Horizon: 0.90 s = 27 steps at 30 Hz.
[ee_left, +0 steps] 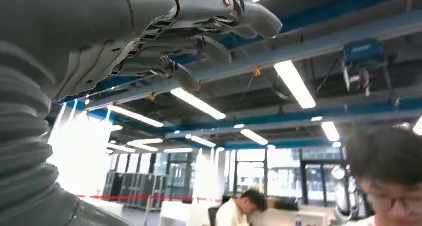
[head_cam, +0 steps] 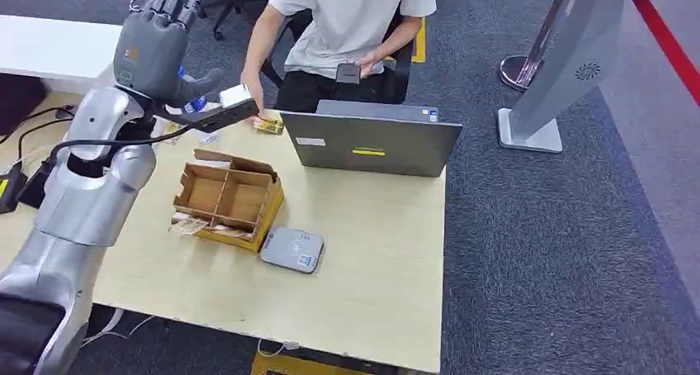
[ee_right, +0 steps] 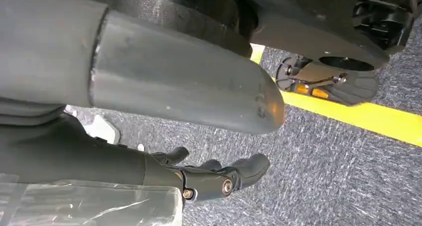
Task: Pass the card to the sensor for recognition and then transmit it.
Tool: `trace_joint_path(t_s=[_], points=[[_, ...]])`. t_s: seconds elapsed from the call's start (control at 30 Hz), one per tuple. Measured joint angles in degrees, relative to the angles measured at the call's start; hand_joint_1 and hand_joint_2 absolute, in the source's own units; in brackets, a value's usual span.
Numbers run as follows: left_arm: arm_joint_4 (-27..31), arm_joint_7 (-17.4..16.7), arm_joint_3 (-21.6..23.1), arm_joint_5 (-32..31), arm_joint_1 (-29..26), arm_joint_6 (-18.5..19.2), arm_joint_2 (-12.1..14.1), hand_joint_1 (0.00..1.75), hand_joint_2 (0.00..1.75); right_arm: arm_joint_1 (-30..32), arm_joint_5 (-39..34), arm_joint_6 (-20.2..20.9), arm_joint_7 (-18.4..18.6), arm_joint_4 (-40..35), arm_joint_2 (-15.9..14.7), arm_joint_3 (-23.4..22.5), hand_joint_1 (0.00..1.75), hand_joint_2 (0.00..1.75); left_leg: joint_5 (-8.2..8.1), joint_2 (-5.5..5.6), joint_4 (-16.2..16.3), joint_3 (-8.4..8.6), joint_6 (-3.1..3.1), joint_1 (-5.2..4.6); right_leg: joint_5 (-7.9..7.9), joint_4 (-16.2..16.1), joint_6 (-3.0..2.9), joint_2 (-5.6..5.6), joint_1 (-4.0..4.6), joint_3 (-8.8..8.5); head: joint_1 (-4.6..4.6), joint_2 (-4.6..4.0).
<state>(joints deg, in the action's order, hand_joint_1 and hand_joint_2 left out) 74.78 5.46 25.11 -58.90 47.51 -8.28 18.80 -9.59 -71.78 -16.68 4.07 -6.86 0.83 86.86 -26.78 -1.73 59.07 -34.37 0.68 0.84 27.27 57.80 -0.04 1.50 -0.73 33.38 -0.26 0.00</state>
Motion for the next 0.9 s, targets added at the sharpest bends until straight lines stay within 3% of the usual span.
trace_joint_path(t_s=[0.17,0.33,0.43,0.5,0.63,0.8,0.9], points=[[9.11,2.08,1.39,0.46,-6.49,0.55,3.75,0.0,1.75,0.74,-2.48,-0.46,-1.22,0.0,0.0,-0.28,0.0,0.0,0.0,-0.09,-0.03,0.08,0.0,-0.01,-0.01,0.01,0.0,-0.09,-0.01,-0.06,0.0,0.0],[22.93,2.67,3.75,-0.83,-19.17,1.57,12.55,0.0,1.75,1.61,-5.38,-0.79,-2.16,0.15,0.0,-1.09,0.0,0.0,-0.1,-0.22,-0.07,0.09,0.05,0.01,0.08,0.01,-0.08,-0.22,0.0,0.01,-0.02,0.0],[28.03,2.64,5.09,-1.88,-25.98,3.36,17.36,0.0,1.75,1.8,-6.69,-0.79,-2.45,0.26,0.0,-1.77,0.0,0.0,-0.11,-0.21,-0.07,0.08,0.04,0.02,0.16,0.0,-0.06,-0.2,0.0,0.04,0.0,0.0],[29.3,2.66,6.36,-1.86,-29.16,5.72,20.06,0.0,1.75,1.8,-6.78,-0.66,-2.45,0.31,0.0,-1.95,0.0,0.0,-0.11,-0.19,-0.07,0.07,0.04,0.03,0.18,0.0,-0.07,-0.16,0.01,0.04,0.0,0.0],[28.98,2.6,8.26,0.16,-31.39,9.56,22.67,0.0,1.75,1.79,-6.8,-0.17,-2.01,0.37,0.0,-2.01,0.0,0.0,-0.1,-0.17,-0.07,0.07,0.03,0.02,0.16,0.0,-0.06,-0.12,0.01,0.01,0.0,0.0],[25.64,1.16,9.66,2.75,-31.33,12.83,23.91,0.0,1.75,1.78,-6.84,-0.15,-1.53,0.5,0.0,-2.01,0.0,0.0,-0.07,-0.17,-0.06,0.09,0.02,0.02,0.08,0.0,-0.07,-0.13,0.01,-0.01,0.0,0.0],[22.55,-1.49,9.99,0.5,-30.73,12.04,23.14,0.0,1.75,1.74,-6.82,-0.15,-1.31,0.52,0.0,-1.99,0.0,0.0,-0.07,-0.15,-0.04,0.1,0.02,0.0,0.07,-0.01,-0.07,-0.13,0.0,0.01,-0.02,0.0]])
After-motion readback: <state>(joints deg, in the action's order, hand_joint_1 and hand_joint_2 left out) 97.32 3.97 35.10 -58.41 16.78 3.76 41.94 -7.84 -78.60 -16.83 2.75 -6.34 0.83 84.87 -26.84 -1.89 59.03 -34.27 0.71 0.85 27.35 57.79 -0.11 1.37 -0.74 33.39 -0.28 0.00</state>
